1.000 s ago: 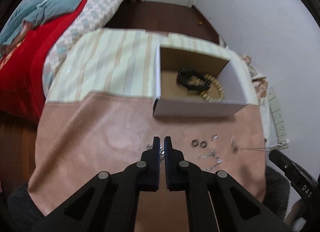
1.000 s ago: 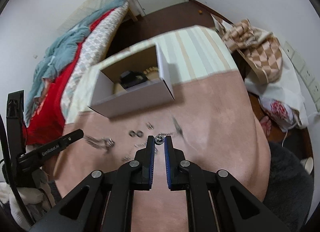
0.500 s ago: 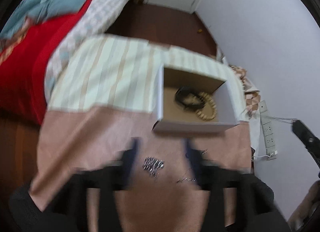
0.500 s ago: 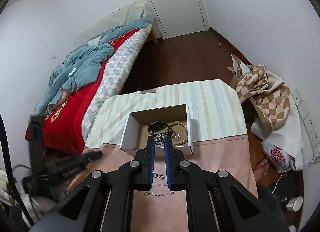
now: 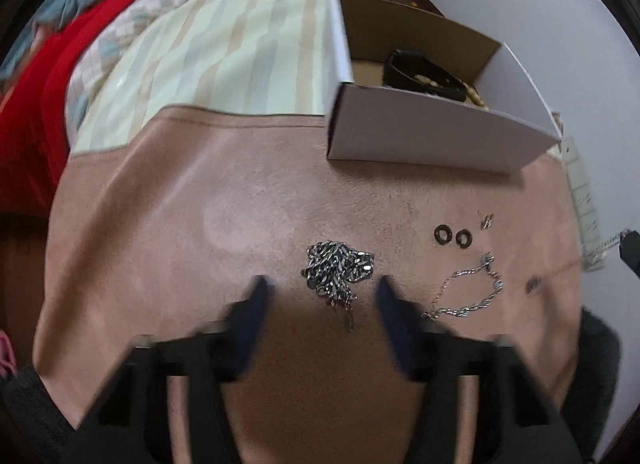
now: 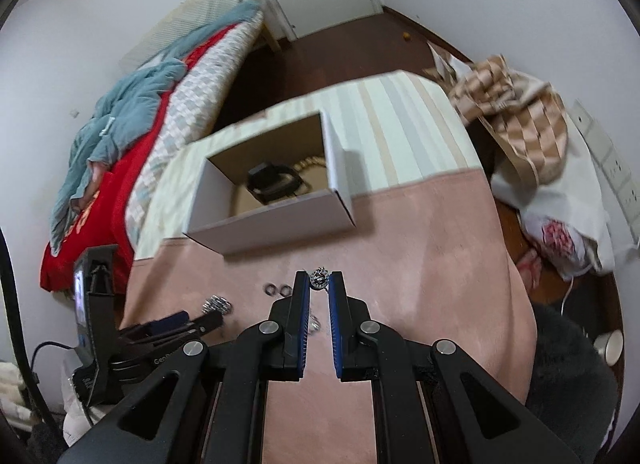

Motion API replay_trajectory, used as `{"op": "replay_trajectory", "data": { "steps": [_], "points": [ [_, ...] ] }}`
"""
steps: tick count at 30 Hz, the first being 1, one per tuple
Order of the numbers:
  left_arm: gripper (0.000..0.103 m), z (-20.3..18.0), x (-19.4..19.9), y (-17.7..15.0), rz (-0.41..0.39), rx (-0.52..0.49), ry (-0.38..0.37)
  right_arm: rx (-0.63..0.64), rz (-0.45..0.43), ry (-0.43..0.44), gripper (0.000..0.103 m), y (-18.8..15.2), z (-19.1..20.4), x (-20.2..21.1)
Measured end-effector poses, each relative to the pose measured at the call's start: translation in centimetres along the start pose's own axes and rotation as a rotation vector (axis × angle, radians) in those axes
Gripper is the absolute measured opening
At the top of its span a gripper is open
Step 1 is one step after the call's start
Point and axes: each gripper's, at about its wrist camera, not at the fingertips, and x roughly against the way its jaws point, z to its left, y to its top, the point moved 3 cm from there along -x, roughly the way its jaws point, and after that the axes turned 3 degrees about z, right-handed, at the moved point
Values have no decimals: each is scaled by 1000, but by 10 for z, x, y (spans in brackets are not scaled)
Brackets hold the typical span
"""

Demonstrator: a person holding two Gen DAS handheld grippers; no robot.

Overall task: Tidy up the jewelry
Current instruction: 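Carry the chain bracelet and necklace into the white box and open both tools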

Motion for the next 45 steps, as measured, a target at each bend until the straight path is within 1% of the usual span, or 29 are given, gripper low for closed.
{"op": "replay_trajectory", "data": {
  "steps": [1,3,4,8,15,20,24,28,30,32,35,37,42,45],
  "points": [
    [10,-2,-2,0,4,-12,6,-10,7,-2,10,-2,-4,-3],
    [7,-5,-2,-1,-14,-25,13,-21,17,-4,10,-4,-8,-6],
    [2,-5,1,-1,-29,-25,9,-23,17,-8,10,-4,-10,-7],
    [2,-1,18,3,-62,3,-39,-23,4,-3,10,2,-10,-2],
    [2,3,75,21,-152,21,-136,-15,-49,32,10,19,1,20],
    [2,4,104,37,-198,31,-201,1,-85,68,10,35,16,39],
    [2,-5,142,60,-257,12,-253,40,-116,110,10,59,35,57],
    [2,-13,169,93,-318,-13,-263,91,-162,136,10,89,56,75],
    [2,-14,173,109,-335,-20,-255,126,-178,131,10,107,68,78],
    [1,-16,172,125,-344,-31,-240,150,-178,121,10,121,75,74],
    [1,-15,156,145,-322,-26,-226,175,-143,101,10,141,82,53],
    [1,-14,141,153,-295,-24,-220,186,-101,81,10,151,83,30],
    [2,-11,84,169,-179,-23,-189,201,9,9,10,164,76,-29],
    [2,-12,60,173,-128,-36,-170,214,49,-37,10,169,70,-55]
  ]
}}
